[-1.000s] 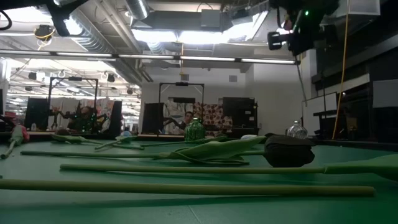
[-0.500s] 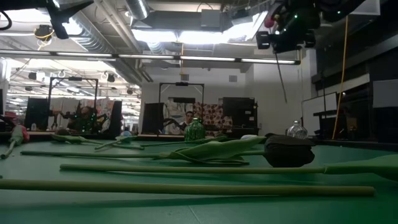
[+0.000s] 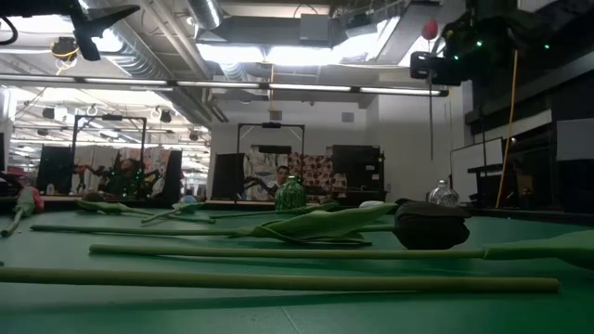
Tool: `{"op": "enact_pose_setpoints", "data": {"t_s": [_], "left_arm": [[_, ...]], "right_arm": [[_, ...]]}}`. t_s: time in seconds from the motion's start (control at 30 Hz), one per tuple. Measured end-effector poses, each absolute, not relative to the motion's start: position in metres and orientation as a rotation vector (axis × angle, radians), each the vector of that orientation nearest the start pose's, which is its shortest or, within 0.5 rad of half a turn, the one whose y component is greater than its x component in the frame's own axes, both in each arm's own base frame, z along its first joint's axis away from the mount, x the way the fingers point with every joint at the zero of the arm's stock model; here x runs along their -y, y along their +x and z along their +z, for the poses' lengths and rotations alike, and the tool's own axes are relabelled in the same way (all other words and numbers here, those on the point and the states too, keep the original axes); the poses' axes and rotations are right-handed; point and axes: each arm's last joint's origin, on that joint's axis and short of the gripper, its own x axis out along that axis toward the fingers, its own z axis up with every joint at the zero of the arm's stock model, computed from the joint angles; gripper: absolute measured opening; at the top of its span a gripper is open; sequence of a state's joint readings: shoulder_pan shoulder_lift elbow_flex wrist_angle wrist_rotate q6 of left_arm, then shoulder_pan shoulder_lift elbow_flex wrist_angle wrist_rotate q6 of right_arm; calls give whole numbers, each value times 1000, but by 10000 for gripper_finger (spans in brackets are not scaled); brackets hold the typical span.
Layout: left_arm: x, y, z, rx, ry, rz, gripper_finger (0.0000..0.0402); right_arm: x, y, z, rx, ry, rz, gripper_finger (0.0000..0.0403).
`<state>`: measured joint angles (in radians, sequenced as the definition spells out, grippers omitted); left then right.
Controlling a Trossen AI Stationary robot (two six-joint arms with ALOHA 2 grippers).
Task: Sort flowers into vase by color
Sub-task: Put the pink tulip into the top transparent vase
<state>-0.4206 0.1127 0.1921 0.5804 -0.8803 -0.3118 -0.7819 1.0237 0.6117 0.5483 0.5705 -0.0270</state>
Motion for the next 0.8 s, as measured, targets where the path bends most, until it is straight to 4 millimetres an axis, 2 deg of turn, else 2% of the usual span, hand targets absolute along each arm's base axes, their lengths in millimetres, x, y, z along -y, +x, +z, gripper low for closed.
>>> {"op": "enact_pose_setpoints", "data": {"t_s": [0.17,0.37,0.47,0.8], "left_arm": [[6,69,265,599,-700,361,233],[6,69,265,599,-700,361,233],[6,69,265,599,-700,363,233],[6,70,263,577,-685,393,233]], "right_arm": [[165,145,289,93,-62,-1356,1],[161,140,268,61,-53,-1375,1],[158,137,268,118,-61,-1375,1],[158,136,265,110,-63,-1375,1]]}}
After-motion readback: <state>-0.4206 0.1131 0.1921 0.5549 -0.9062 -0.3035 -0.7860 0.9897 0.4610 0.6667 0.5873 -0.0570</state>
